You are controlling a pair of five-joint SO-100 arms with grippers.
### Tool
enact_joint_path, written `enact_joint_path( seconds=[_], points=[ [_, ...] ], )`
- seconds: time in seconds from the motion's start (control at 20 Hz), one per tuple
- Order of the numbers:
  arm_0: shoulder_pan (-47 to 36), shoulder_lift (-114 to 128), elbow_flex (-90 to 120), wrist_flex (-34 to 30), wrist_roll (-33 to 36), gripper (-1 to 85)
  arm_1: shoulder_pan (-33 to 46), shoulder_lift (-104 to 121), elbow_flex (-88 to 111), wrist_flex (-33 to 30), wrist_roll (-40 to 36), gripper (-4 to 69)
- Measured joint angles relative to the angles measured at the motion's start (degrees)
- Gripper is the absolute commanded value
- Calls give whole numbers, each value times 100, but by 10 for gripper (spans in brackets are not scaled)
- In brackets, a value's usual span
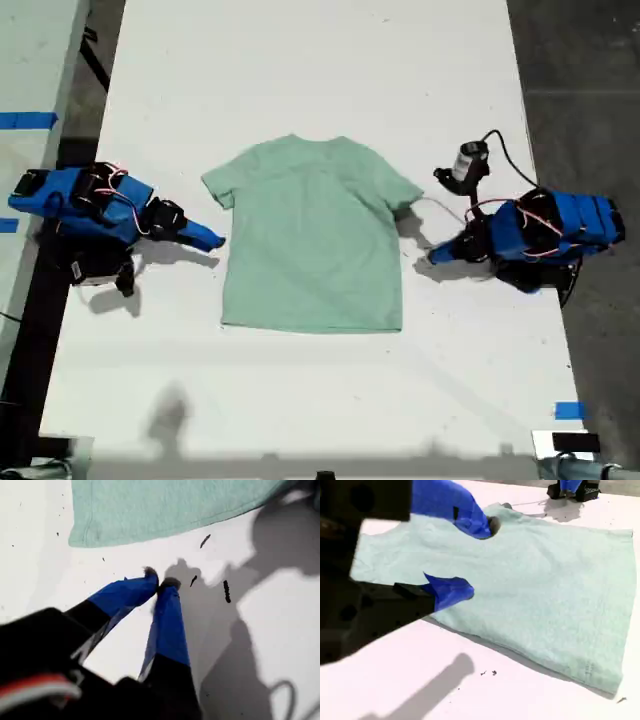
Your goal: Fold tshirt
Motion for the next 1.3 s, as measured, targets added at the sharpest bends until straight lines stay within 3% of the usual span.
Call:
enact_joint_path(
  seconds=[0.1,0.2,0.25,0.45,0.6,0.75,0.9,1.0,1.15,1.3],
  points=[
    [-149,0,0,-237,290,1,-255,0,-79,-132,308,-8],
    [-369,0,0,-677,677,1,-448,0,-220,-861,1582,15],
    [-404,0,0,-765,668,1,-387,0,-299,-932,1854,15],
    [-501,0,-132,-782,527,1,-378,-202,-1143,-949,1916,15],
    [-809,-237,-729,-826,501,1,-70,-1942,-2795,-940,1485,20],
    [-1125,-2619,-2487,-879,870,1,712,-4720,-5695,211,738,20],
    [-1670,-4518,-4500,-369,1494,1,1415,-7110,-9185,1687,255,20],
    [-2101,-5203,-5572,246,1679,1,1784,-7813,-10652,1828,202,20],
    [-2619,-6478,-7137,1415,1775,1,2153,-7928,-10942,1819,62,20],
    [-2892,-7031,-7673,1644,2505,1,2241,-7901,-10687,1819,-167,20]
  ],
)
